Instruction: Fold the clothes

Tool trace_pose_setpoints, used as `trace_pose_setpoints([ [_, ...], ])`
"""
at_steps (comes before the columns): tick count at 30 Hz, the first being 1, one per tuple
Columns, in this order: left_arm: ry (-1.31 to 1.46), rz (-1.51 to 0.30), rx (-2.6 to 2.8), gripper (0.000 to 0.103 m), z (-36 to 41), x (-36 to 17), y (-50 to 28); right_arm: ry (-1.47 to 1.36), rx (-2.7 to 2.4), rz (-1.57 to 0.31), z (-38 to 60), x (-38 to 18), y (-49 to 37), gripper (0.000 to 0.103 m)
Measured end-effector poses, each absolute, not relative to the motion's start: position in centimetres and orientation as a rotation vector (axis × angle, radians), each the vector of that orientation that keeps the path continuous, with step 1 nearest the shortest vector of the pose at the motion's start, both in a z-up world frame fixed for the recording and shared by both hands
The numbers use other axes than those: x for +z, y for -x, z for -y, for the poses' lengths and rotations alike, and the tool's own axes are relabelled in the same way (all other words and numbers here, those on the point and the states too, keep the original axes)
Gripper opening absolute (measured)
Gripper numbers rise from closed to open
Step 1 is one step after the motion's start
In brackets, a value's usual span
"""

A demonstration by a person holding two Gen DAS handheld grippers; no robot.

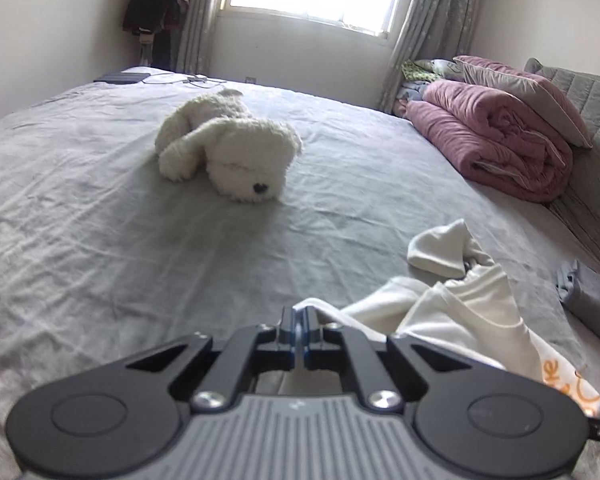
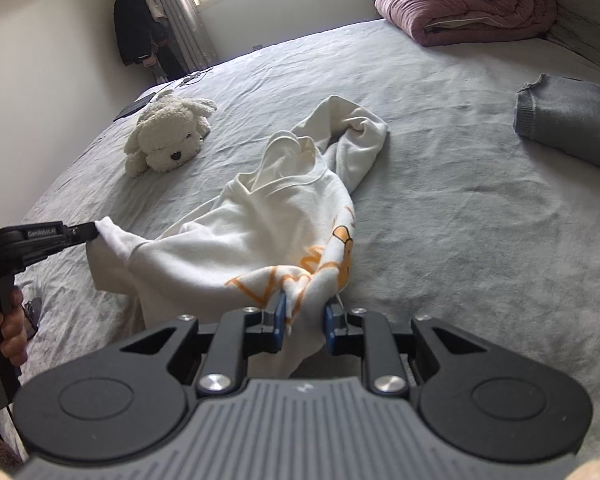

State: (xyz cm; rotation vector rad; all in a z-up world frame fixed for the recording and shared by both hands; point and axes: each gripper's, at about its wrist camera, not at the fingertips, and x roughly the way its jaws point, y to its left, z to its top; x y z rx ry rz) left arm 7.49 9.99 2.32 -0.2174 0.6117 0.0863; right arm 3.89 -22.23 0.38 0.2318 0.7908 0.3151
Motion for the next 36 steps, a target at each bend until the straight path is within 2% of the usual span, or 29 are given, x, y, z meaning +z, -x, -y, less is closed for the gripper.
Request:
trace_pose_setpoints([
  [10, 0.171, -0.498, 0.294, 0.003, -15.0, 4.0, -8.3, -0.274, 0.501, -0.871, 15.7, 0.8, -3.3, 0.023],
  [19, 0.208, -0.657, 0.296, 0.005, -16.4, 2.0, -9.6, -0.221, 0.498, -0.904, 13.5, 0.5, -3.7, 0.027],
  [21, 0.201, -0.671, 0.275, 0.012, -16.0, 2.0, -9.5, -0.217, 0.496, -0.910, 13.9, 0.7, -3.7, 0.029],
  [23, 0.192, -0.684, 0.247, 0.021, -15.5, 2.1, -9.3, -0.220, 0.507, -0.914, 14.3, 0.8, -3.6, 0.055],
  [25, 0.177, -0.690, 0.229, 0.044, -14.9, 2.3, -9.2, -0.212, 0.503, -0.907, 14.6, 1.1, -3.3, 0.068],
  [30, 0.173, -0.696, 0.163, 0.061, -13.6, 2.6, -8.6, -0.200, 0.486, -0.899, 15.6, 1.9, -3.0, 0.069],
  [36, 0.144, -0.699, 0.090, 0.071, -11.7, 3.2, -7.7, -0.211, 0.450, -0.878, 17.6, 3.0, -3.1, 0.070],
])
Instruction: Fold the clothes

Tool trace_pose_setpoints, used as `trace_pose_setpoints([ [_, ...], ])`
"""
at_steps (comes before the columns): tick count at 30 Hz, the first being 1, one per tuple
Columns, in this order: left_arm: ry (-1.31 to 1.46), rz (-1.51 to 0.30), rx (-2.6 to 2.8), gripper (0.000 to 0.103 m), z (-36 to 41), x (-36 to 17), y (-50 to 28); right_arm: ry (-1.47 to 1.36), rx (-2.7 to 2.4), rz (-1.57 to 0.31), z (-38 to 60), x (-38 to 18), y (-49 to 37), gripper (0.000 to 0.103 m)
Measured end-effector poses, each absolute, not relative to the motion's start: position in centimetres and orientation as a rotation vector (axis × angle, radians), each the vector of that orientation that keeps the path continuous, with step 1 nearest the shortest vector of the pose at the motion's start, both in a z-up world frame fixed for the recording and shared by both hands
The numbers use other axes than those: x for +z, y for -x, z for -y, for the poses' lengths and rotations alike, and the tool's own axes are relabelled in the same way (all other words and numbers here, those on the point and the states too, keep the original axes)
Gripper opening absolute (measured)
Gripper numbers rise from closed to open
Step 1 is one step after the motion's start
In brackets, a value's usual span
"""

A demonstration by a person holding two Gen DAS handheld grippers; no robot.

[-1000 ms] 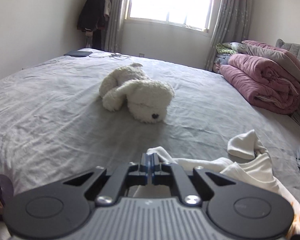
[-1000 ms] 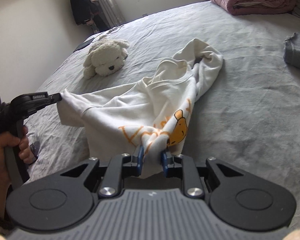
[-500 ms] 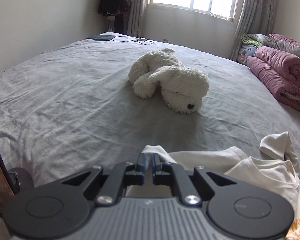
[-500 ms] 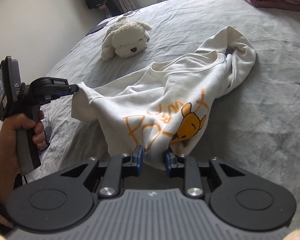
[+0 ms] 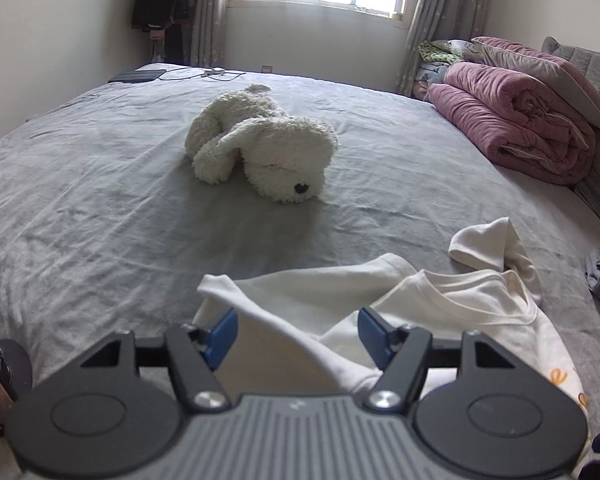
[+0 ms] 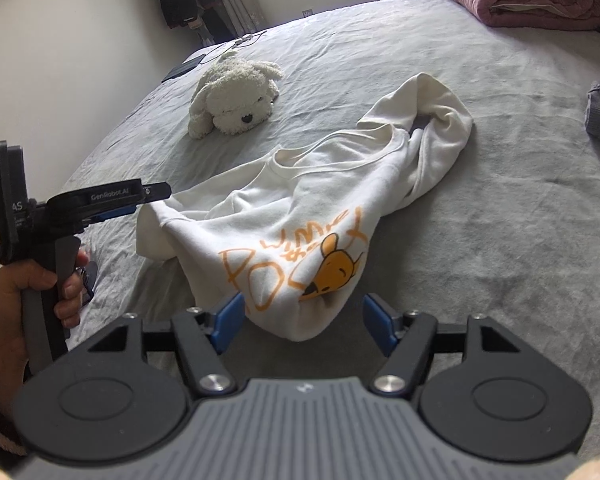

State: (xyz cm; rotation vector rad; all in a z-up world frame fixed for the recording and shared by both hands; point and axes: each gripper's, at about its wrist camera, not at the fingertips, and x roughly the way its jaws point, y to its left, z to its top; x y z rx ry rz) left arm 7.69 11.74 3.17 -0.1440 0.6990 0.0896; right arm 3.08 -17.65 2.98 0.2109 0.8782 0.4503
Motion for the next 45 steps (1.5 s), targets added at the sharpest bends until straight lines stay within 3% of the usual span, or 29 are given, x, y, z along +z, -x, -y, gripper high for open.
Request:
trace_pose_setpoints([
  [13, 0.154, -0.778, -0.152, 0.101, -7.0, 1.3, -6.4, -0.286, 0.243, -0.884, 22.4, 0.6, -8.9, 0.070],
  [25, 0.170, -0.868, -0.180, 0.102, -6.0, -0.7, -7.1, -0.322, 0.151, -0.872, 22.3, -3.0, -15.8, 0.068],
  [31, 0.206, -0.895, -0.175, 0.102, -6.5, -1.1, -7.4, -0.290, 0.132, -0.858, 20.3, -4.4, -17.5, 0.053],
  [35, 0.210, -0.904, -0.162, 0.102, -6.5, -1.4, -7.7, -0.243, 0.114, -0.833, 19.4, -4.6, -17.9, 0.024],
  [38, 0.213, -0.912, -0.156, 0.102, -6.6, -1.7, -7.8, -0.210, 0.088, -0.817, 19.1, -4.4, -17.8, 0.010],
  [45, 0.230, -0.915, -0.143, 0.102, -7.1, -2.1, -8.1, -0.188, 0.023, -0.746, 20.8, -1.9, -16.3, 0.007],
])
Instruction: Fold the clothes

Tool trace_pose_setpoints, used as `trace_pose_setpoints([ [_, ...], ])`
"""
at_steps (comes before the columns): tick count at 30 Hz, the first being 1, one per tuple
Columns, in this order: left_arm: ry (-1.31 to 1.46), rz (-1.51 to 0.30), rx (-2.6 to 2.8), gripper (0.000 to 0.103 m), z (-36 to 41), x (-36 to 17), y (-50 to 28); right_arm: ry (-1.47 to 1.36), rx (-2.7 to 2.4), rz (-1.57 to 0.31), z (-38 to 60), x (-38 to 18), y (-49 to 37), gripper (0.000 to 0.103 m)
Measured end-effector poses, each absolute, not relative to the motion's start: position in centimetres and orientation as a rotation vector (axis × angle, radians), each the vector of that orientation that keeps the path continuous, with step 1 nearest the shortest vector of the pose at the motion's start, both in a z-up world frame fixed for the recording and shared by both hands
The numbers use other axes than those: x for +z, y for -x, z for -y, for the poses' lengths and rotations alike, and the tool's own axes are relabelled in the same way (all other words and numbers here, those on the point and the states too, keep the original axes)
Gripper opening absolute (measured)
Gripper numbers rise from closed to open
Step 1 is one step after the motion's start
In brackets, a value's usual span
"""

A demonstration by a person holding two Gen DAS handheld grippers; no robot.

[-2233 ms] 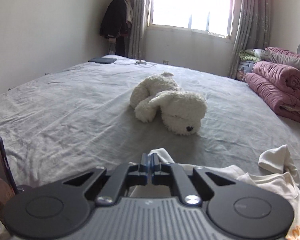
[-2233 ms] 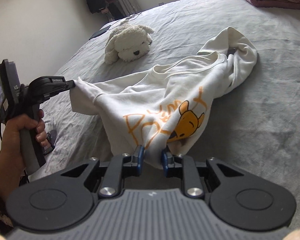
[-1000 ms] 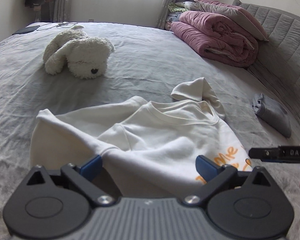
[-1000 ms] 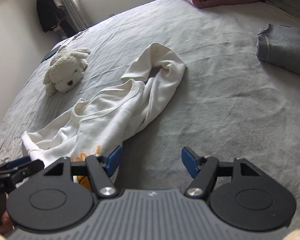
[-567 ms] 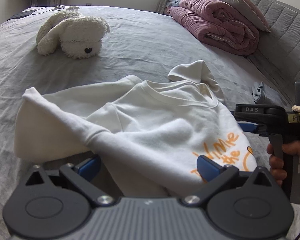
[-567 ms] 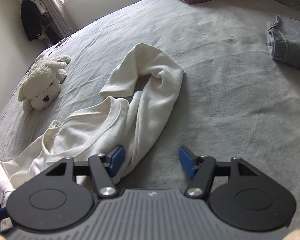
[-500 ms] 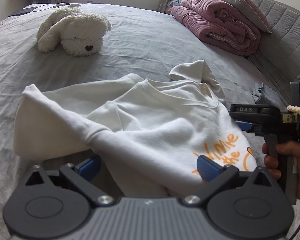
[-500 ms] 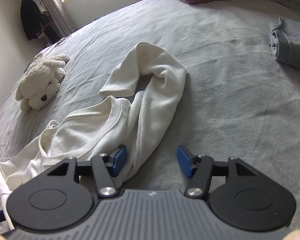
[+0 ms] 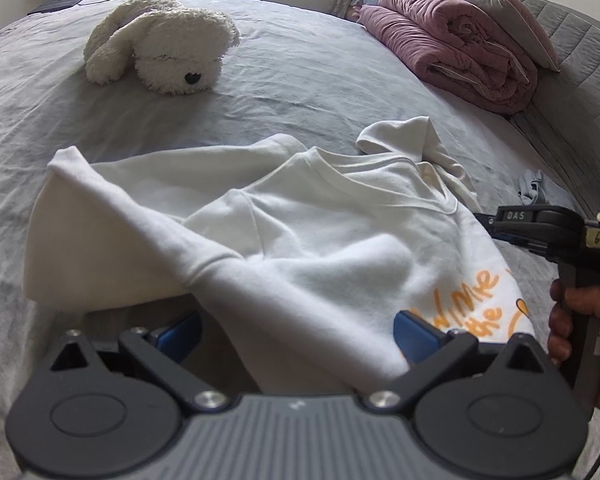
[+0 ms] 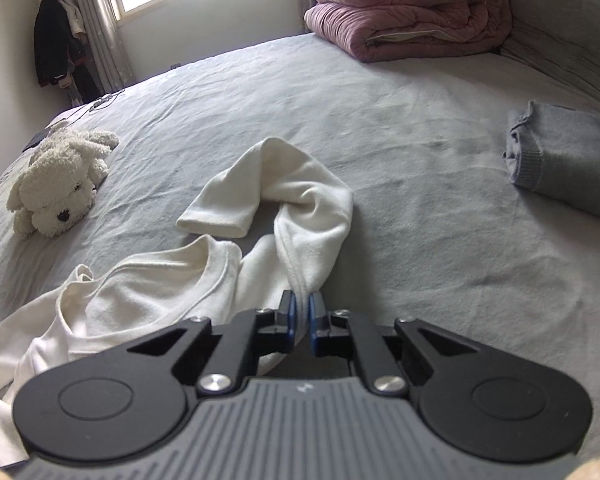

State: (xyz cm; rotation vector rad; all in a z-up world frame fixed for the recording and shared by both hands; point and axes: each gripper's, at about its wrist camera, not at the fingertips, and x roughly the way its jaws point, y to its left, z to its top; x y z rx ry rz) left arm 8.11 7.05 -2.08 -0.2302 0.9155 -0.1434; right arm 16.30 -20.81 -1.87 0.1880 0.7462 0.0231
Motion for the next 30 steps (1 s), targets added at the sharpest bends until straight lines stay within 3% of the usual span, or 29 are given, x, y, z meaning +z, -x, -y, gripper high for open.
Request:
trace_pose_setpoints([
  [18, 0.233, -0.889, -0.106, 0.101, -7.7, -2.0, -8.2, -0.042, -0.119, -0.573, 26.6, 5.6, -12.1, 0.004],
  [30, 0.229, -0.894, -0.091, 0.098, -8.1, -1.8, -8.3, -0.129, -0.259, -0.645, 32.2, 3.5, -11.5, 0.004],
])
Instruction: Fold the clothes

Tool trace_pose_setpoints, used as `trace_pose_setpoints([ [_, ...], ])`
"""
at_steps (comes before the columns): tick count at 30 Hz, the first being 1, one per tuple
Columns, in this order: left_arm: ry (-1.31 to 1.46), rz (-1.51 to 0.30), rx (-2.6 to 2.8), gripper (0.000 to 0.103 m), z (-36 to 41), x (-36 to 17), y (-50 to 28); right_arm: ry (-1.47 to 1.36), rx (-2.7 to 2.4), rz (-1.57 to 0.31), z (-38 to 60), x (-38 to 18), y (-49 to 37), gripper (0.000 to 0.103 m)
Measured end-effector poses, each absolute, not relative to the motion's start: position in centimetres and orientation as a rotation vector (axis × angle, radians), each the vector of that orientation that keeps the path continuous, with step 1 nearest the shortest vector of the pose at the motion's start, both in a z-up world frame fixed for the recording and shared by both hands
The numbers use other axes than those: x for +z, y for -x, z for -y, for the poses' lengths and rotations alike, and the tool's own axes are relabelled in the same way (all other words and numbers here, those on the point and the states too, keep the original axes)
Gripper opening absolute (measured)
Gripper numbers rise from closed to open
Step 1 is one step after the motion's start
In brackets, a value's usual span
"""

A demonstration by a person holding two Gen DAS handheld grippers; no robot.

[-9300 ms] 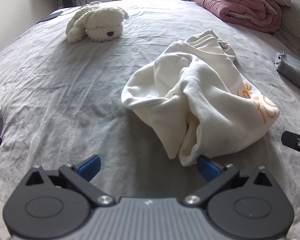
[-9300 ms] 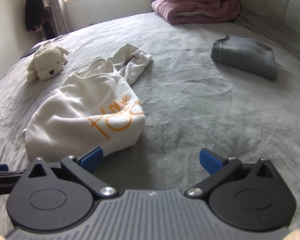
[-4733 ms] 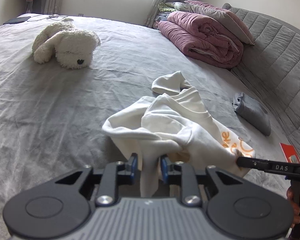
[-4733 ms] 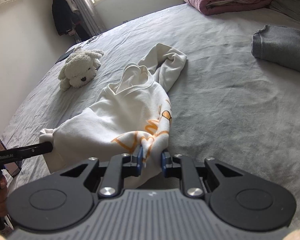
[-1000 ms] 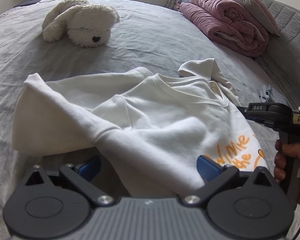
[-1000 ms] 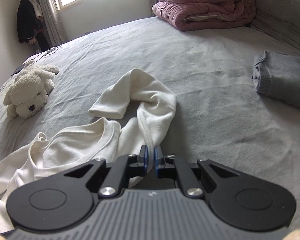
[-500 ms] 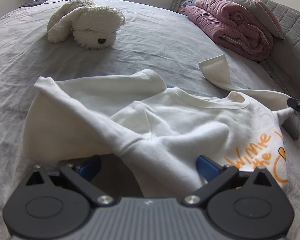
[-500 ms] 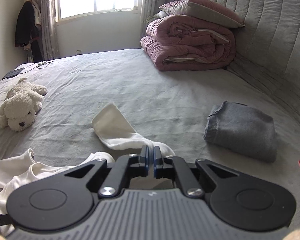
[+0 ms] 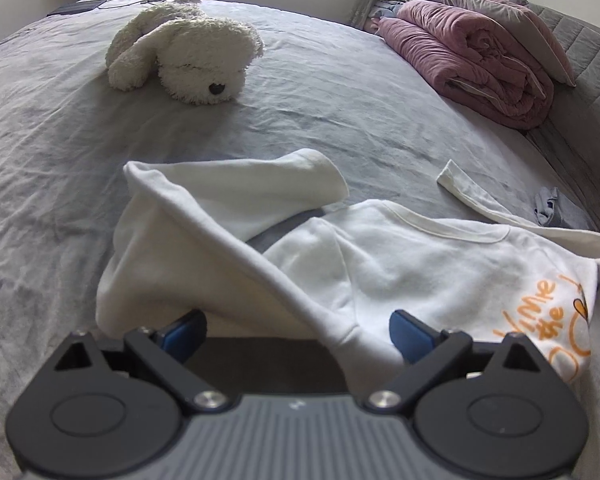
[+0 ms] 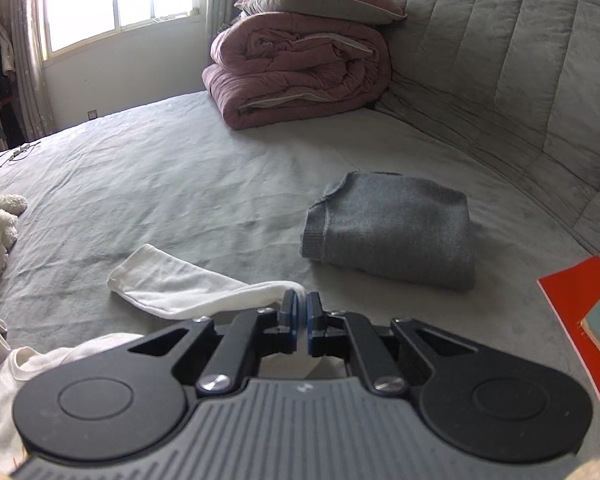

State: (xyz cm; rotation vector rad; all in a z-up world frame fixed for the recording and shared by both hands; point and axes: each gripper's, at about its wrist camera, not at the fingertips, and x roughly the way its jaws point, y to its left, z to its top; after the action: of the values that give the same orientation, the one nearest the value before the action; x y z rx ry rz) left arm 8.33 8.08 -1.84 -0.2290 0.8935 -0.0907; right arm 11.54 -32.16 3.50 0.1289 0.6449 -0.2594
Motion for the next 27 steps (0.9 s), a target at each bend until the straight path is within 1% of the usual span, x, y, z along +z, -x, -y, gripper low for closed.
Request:
trace_pose_setpoints([
  [5, 0.220, -0.893, -0.090, 0.098, -8.1, -1.7, -8.2, -0.183, -0.251, -0.685, 32.8, 1.8, -10.9, 0.006],
  [6, 0.221, -0.892, -0.091, 0.098, -8.1, -1.6, -8.2, -0.195, -0.246, -0.686, 32.8, 1.7, -10.7, 0.007],
  [7, 0.222, -0.891, -0.092, 0.098, -8.2, -1.5, -8.1, -0.201, -0.237, -0.691, 32.8, 1.6, -10.5, 0.015],
  [9, 0.224, -0.889, -0.098, 0.098, -8.4, -1.2, -7.9, -0.210, -0.214, -0.709, 32.8, 1.4, -10.2, 0.016],
  [12, 0.231, -0.888, -0.107, 0.093, -8.9, -0.7, -7.6, -0.213, -0.177, -0.749, 32.5, 1.0, -9.8, 0.019],
  [13, 0.235, -0.887, -0.109, 0.092, -9.1, -0.5, -7.5, -0.214, -0.168, -0.756, 32.3, 1.0, -9.6, 0.026],
  [14, 0.239, -0.885, -0.110, 0.091, -9.3, -0.3, -7.4, -0.218, -0.157, -0.757, 32.2, 0.9, -9.3, 0.039],
  [16, 0.260, -0.886, -0.115, 0.086, -9.8, 0.0, -7.1, -0.232, -0.138, -0.753, 31.9, 0.9, -8.7, 0.054],
  [17, 0.277, -0.891, -0.124, 0.085, -10.0, 0.1, -7.0, -0.241, -0.128, -0.753, 31.8, 0.9, -8.4, 0.056],
  [20, 0.348, -0.913, -0.168, 0.080, -10.5, 0.1, -6.6, -0.297, -0.088, -0.771, 31.6, 0.7, -7.6, 0.056],
  [26, 0.529, -0.985, -0.245, 0.071, -10.7, -2.0, -7.3, -0.482, 0.048, -0.803, 31.1, 0.1, -6.4, 0.056],
  [27, 0.555, -0.999, -0.250, 0.068, -10.7, -2.5, -7.5, -0.513, 0.076, -0.806, 30.9, 0.0, -6.3, 0.056],
])
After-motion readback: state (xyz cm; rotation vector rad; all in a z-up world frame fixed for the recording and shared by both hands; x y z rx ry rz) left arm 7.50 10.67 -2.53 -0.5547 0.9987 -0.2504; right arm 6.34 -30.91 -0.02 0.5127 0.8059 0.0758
